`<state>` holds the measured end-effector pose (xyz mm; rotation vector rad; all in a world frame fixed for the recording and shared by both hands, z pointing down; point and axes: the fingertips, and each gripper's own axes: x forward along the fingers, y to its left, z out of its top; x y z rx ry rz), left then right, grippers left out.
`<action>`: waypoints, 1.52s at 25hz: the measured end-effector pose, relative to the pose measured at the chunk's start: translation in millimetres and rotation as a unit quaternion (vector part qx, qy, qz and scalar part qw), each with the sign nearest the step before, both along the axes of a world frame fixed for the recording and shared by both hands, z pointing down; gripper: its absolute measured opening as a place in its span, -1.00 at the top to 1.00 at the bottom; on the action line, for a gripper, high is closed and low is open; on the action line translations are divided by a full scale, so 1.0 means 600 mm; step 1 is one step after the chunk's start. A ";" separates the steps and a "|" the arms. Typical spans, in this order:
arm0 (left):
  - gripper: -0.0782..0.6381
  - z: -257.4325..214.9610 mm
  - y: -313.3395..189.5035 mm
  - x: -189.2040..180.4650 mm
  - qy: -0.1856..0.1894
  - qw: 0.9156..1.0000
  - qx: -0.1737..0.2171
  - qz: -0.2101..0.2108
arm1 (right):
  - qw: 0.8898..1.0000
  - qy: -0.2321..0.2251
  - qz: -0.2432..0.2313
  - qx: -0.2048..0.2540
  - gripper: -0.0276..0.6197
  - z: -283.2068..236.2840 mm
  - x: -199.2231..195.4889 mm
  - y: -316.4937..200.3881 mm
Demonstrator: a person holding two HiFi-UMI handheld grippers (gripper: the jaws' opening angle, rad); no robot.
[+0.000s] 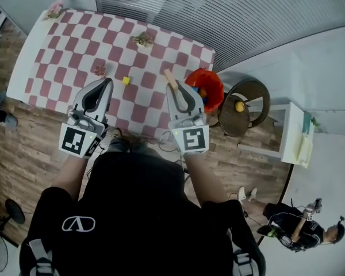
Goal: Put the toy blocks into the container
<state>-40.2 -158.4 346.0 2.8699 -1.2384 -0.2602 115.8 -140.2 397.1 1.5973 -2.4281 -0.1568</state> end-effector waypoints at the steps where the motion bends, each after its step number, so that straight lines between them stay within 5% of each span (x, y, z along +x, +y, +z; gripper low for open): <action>1: 0.77 0.001 0.001 0.001 -0.001 1.000 0.000 0.001 | 1.000 -0.002 0.009 0.001 0.70 -0.002 0.013 -0.004; 7: 0.77 0.025 0.007 -0.001 -0.015 1.000 -0.013 0.012 | 0.995 -0.012 0.095 0.000 0.69 0.004 0.151 -0.040; 17: 0.77 0.030 0.005 -0.002 -0.017 1.000 -0.015 0.013 | 0.964 -0.040 0.235 -0.115 0.69 0.122 0.354 -0.036; 21: 0.77 0.013 0.000 0.004 -0.004 1.000 -0.008 0.007 | 0.952 -0.055 0.259 -0.157 0.67 0.162 0.376 -0.029; 24: 0.77 0.007 -0.001 0.007 0.001 1.000 -0.009 0.003 | 0.946 -0.067 0.268 -0.172 0.24 0.177 0.383 -0.028; 26: 0.77 0.007 -0.002 0.006 0.000 1.000 -0.009 0.003 | 0.945 -0.067 0.268 -0.173 0.13 0.178 0.384 -0.030; 38: 0.77 0.009 -0.006 -0.009 0.000 1.000 -0.007 -0.006 | 0.973 -0.072 0.187 -0.113 0.13 0.076 0.275 -0.068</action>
